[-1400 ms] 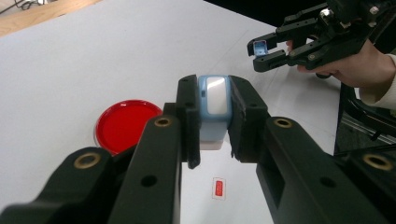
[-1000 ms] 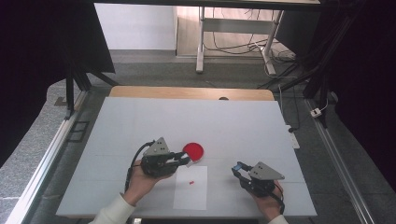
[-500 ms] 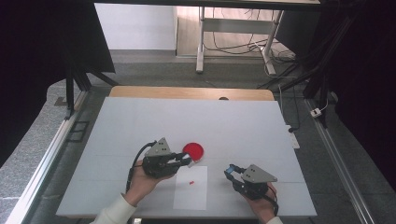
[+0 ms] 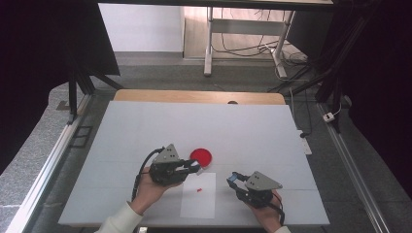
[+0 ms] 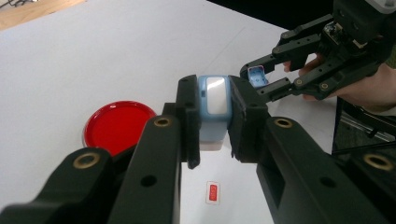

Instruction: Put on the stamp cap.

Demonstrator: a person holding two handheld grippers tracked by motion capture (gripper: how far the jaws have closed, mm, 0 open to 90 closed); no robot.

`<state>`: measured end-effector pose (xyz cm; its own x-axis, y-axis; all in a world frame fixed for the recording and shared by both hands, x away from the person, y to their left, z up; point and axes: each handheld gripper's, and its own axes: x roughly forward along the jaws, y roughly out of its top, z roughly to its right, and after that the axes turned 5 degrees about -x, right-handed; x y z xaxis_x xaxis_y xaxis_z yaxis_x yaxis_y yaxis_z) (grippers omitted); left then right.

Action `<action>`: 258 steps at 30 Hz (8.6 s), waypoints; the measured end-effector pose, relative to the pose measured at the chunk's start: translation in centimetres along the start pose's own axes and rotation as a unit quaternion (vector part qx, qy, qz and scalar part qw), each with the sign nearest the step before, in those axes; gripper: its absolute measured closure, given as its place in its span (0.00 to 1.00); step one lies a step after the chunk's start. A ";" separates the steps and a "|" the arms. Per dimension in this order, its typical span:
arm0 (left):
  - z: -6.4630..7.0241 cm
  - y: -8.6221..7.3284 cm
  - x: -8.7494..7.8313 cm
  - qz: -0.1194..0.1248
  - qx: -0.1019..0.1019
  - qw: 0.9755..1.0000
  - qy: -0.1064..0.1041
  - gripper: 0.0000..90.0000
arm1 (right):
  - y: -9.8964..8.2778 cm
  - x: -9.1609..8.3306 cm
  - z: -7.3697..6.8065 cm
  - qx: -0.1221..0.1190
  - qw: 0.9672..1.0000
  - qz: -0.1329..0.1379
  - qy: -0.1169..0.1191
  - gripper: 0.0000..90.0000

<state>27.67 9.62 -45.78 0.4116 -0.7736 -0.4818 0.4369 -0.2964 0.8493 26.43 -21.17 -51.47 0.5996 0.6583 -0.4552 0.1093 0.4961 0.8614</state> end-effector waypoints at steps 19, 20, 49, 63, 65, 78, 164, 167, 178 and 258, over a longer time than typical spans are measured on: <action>0.2 0.0 0.4 -0.003 0.001 1.000 -0.003 0.83 | 0.9 1.9 -2.0 -0.008 1.000 0.001 0.028 0.71; 0.2 0.0 0.4 -0.003 0.001 1.000 -0.003 0.83 | 0.9 2.0 -2.0 -0.010 1.000 0.000 0.029 0.71; 0.7 0.0 1.1 -0.001 0.000 1.000 -0.009 0.83 | 1.9 4.4 -4.1 -0.016 0.999 0.000 0.034 0.71; 1.0 -0.2 1.6 0.002 -0.010 1.000 -0.013 0.83 | 2.1 4.8 -4.3 -0.013 0.999 0.007 0.032 0.71; 1.0 -0.2 1.6 0.002 -0.011 1.000 -0.013 0.83 | 2.1 4.8 -4.4 -0.012 0.999 0.009 0.029 0.71; 0.8 -0.4 1.8 0.006 -0.025 0.999 -0.023 0.83 | 2.3 4.6 -4.5 -0.006 1.000 0.026 0.008 0.71; 1.2 -1.1 2.9 0.023 -0.060 0.998 -0.015 0.84 | 2.1 4.7 -4.9 -0.006 0.999 0.036 -0.030 0.71; 1.1 -1.1 2.9 0.021 -0.065 0.998 -0.019 0.84 | 2.1 4.6 -4.9 -0.007 0.999 0.037 -0.034 0.72; 1.1 -1.1 2.8 0.014 -0.063 0.998 -0.018 0.84 | 2.2 4.6 -5.1 -0.024 0.998 0.033 -0.044 0.72; -0.1 -1.2 1.9 0.008 -0.052 0.998 -0.016 0.84 | -1.4 -0.9 2.6 0.030 0.998 -0.041 -0.024 0.55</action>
<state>27.95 8.57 -47.76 0.3940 -0.7957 -0.4600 0.5121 -0.2256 0.8288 27.83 -23.95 -51.70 0.6243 0.5874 -0.5150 0.2066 0.5116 0.8340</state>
